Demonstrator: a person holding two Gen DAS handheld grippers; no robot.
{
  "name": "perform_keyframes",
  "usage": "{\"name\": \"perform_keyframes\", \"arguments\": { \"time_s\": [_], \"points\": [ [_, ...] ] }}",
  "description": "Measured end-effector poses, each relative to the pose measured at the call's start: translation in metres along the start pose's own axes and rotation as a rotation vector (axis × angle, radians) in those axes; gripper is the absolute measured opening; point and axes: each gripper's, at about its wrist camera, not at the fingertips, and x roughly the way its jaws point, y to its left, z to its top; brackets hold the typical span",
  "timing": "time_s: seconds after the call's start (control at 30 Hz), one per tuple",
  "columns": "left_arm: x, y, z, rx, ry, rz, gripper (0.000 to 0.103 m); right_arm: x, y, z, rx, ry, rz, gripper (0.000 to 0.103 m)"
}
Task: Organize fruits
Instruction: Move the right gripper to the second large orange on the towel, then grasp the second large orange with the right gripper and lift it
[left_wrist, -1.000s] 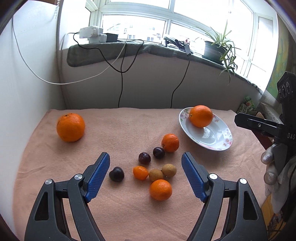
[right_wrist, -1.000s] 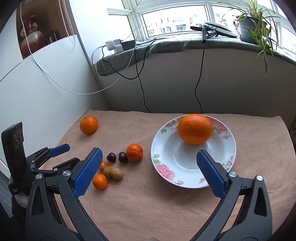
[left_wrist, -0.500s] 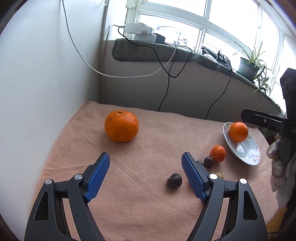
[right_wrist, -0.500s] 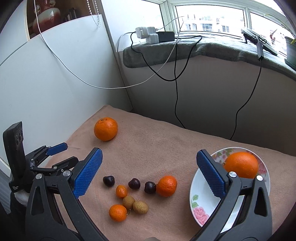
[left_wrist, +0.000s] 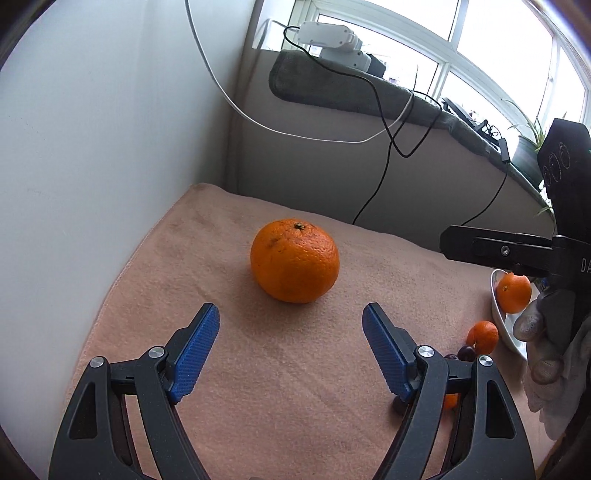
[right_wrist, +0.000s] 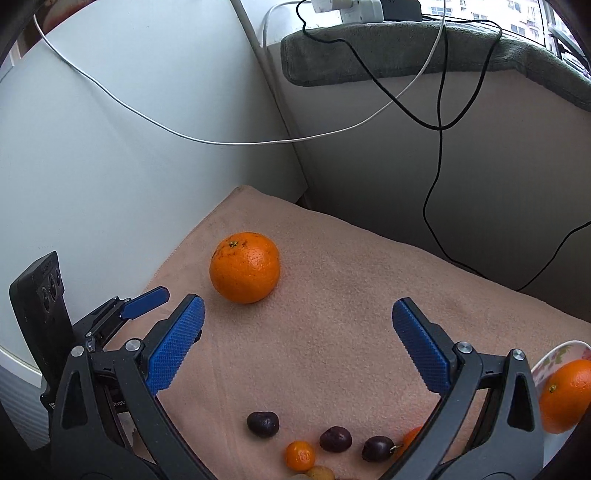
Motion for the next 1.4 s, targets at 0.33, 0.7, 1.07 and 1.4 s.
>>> {"name": "perform_keyframes", "arguments": {
  "time_s": [0.33, 0.7, 1.07, 1.4],
  "points": [
    [0.028, 0.013, 0.009, -0.052, 0.040, -0.044, 0.080, 0.054, 0.004, 0.014, 0.044, 0.083, 0.062, 0.103],
    [0.042, 0.021, 0.015, -0.098, 0.060, -0.091, 0.080, 0.089, 0.001, 0.017, 0.109, 0.148, 0.170, 0.100],
    [0.048, 0.023, 0.018, -0.110, 0.069, -0.127, 0.078, 0.098, 0.006, 0.016, 0.112, 0.167, 0.201, 0.090],
    [0.053, 0.015, 0.025, -0.087, 0.071, -0.127, 0.069, 0.106, 0.013, 0.018, 0.093, 0.179, 0.200, 0.074]
  ]
}}
